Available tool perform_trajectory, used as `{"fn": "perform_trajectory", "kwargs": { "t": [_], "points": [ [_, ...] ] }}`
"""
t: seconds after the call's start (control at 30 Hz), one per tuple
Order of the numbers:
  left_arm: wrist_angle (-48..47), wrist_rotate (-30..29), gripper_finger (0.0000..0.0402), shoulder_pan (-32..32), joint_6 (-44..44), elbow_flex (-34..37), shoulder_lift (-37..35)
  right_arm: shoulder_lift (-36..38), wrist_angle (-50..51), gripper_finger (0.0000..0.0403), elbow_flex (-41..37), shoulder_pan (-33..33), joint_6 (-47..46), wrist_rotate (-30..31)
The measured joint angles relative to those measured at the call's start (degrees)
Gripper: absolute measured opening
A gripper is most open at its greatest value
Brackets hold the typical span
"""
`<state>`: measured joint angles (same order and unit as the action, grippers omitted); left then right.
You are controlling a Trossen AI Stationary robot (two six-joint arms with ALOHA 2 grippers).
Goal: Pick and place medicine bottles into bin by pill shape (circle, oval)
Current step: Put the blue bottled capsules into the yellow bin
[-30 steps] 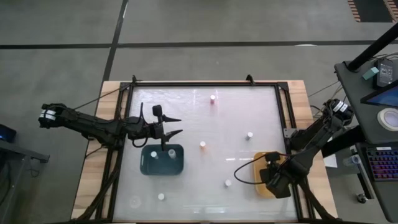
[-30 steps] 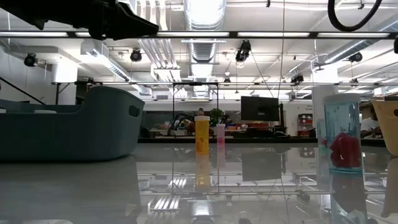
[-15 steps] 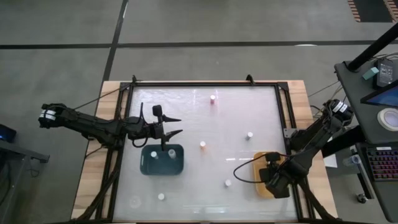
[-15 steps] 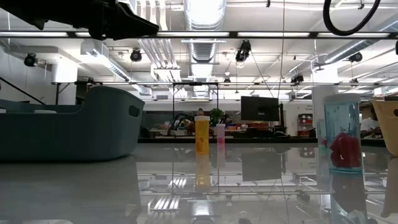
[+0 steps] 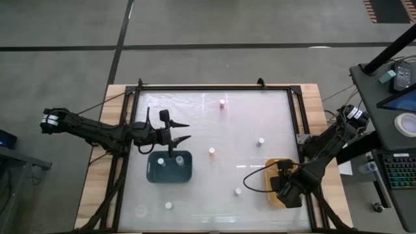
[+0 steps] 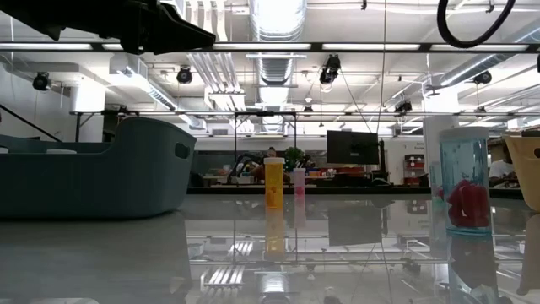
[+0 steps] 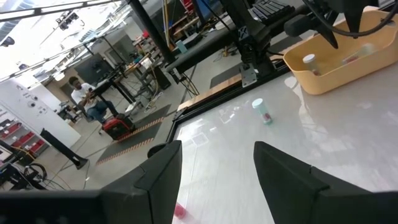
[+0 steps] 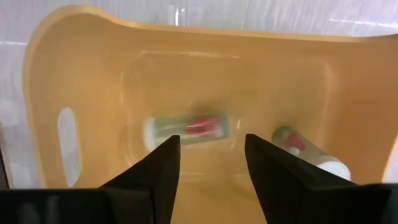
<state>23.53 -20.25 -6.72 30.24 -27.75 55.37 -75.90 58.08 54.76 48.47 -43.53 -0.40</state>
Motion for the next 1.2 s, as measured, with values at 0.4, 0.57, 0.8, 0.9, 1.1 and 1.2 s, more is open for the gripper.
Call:
{"fn": "perform_trajectory", "kwargs": {
  "t": [0.4,0.57,0.8,0.9,1.1,1.2],
  "points": [
    [0.0,0.0,0.0184,0.0,0.0,0.0,0.0,0.0,0.4,0.0174,2.3,0.0,-7.0,0.6],
    [0.0,0.0,0.0184,0.0,0.0,0.0,0.0,0.0,0.4,0.0156,4.1,-1.1,-14.1,1.2],
    [0.0,0.0,0.0184,0.0,0.0,0.0,0.0,0.0,0.3,0.0113,9.0,-4.0,-19.2,16.4],
    [0.0,0.0,0.0184,0.0,0.0,0.0,0.0,0.0,0.3,0.0096,11.5,-6.3,-19.8,23.1],
    [0.0,0.0,0.0184,0.0,0.0,0.0,0.0,0.0,0.3,0.0067,14.8,-15.3,-19.6,24.4],
    [0.0,0.0,0.0184,0.0,0.0,0.0,0.0,0.0,0.3,0.0058,15.0,-20.8,-20.2,24.0]
  ]
}}
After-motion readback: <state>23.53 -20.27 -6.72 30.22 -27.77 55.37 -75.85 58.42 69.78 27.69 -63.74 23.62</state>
